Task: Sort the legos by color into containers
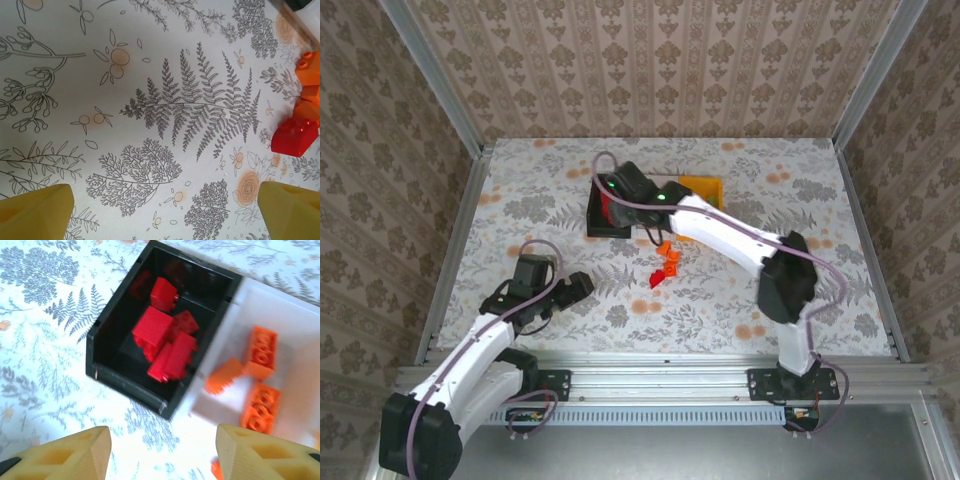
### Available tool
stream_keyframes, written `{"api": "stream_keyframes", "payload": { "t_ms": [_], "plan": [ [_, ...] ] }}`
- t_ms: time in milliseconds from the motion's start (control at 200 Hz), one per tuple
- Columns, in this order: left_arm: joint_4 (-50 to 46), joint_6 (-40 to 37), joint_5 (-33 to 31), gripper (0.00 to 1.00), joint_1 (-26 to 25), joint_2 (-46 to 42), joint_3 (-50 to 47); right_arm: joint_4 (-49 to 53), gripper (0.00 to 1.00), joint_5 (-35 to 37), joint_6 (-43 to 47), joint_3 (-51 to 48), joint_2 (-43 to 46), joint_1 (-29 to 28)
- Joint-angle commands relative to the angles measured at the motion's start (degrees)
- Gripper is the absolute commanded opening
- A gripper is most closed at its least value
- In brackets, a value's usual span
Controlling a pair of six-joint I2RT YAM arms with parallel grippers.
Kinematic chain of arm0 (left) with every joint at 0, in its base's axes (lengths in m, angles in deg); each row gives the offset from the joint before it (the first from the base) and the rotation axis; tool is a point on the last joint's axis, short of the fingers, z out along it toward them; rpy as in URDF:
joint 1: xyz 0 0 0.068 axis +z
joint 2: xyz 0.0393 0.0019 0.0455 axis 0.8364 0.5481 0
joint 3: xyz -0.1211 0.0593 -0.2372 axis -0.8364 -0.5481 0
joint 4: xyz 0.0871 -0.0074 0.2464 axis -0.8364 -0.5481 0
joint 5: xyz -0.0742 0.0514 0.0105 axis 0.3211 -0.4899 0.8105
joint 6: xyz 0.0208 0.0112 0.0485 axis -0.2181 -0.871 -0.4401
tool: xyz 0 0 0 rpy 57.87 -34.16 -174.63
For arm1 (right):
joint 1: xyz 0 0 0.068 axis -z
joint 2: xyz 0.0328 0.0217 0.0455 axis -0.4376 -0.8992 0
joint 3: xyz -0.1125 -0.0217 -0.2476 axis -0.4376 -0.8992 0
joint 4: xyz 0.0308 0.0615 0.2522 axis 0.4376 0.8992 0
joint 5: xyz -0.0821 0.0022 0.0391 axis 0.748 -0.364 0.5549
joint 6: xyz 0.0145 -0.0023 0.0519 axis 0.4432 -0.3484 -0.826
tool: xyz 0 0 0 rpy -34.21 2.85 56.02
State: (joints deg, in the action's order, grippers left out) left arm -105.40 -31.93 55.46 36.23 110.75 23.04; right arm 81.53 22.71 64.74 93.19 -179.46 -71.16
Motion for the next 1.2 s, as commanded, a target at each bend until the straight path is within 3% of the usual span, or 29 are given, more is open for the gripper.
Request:
{"api": "stream_keyframes", "payload": {
  "t_ms": [0,285,505,745,905,1195],
  "plan": [
    [1.1,-1.4,-0.2,0.98,0.3,-0.5,-0.5,-7.8,0.6,2.7,-5.6,-12.5,5.7,1.5],
    [5.7,2.9,0.8,1.0,0.5,-5.7,-8.2,-11.1,0.68,-1.5,-14.6,-28.2,9.7,2.9],
    [5.8,3.3,1.0,1.0,0.5,-6.0,-8.7,-12.2,0.68,-4.5,-16.5,-26.3,2.6,4.3],
    [5.0,3.3,1.2,1.0,0.5,-6.6,-9.0,-10.7,0.66,-0.9,-18.8,-23.3,-3.7,4.4],
    [4.6,3.6,1.1,1.0,0.5,-8.3,-9.6,-12.9,0.61,-0.6,-17.7,-23.0,-6.4,4.4],
    [3.2,4.2,1.3,1.0,0.6,-9.9,-9.1,-12.4,0.43,2.0,-16.5,-23.2,-7.3,3.8]
  ]
}}
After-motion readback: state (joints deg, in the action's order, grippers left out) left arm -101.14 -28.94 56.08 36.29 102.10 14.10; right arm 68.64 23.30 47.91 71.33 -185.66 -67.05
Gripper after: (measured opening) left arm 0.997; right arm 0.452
